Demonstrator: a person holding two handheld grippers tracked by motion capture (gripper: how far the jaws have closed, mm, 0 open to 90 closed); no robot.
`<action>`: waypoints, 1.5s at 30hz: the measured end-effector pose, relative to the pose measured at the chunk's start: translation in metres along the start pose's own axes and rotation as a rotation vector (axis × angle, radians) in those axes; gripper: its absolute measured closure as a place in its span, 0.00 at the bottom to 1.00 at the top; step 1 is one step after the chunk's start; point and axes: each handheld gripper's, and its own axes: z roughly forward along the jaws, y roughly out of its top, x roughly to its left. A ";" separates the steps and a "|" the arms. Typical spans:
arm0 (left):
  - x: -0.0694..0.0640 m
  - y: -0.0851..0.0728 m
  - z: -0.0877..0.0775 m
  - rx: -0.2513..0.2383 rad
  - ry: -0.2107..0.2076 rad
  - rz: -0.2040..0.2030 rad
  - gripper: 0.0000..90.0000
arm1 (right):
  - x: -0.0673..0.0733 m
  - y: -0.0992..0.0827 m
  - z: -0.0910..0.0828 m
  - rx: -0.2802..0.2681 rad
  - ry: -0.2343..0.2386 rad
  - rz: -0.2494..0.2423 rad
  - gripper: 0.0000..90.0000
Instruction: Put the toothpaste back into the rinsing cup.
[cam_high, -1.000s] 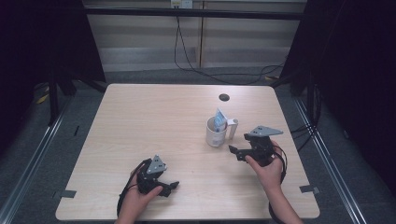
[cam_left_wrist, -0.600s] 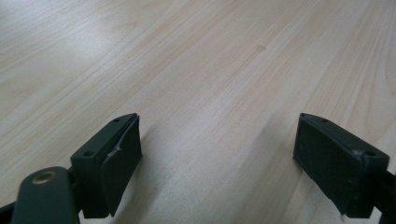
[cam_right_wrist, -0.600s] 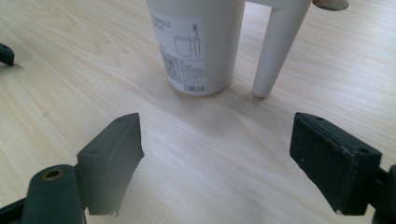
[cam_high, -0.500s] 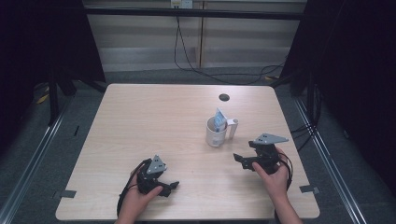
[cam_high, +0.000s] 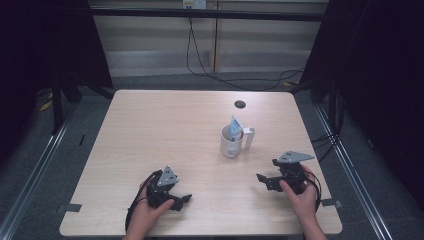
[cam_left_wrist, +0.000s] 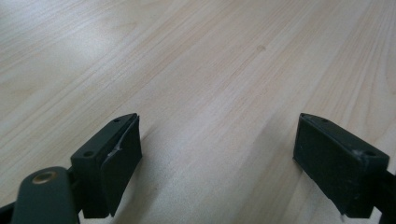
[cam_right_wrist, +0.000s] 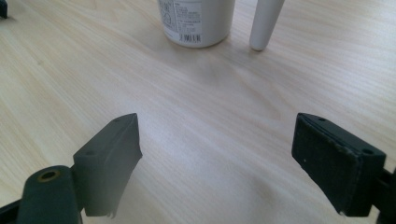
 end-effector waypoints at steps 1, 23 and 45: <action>0.000 0.000 0.000 0.001 -0.004 -0.004 0.17 | -0.001 -0.002 -0.001 0.004 0.002 -0.002 0.16; 0.000 0.000 0.000 -0.001 -0.003 -0.003 0.17 | -0.011 -0.041 -0.018 0.042 -0.049 -0.005 0.17; 0.000 0.000 0.000 -0.002 -0.004 -0.005 0.16 | -0.018 -0.053 -0.019 0.058 -0.051 0.025 0.15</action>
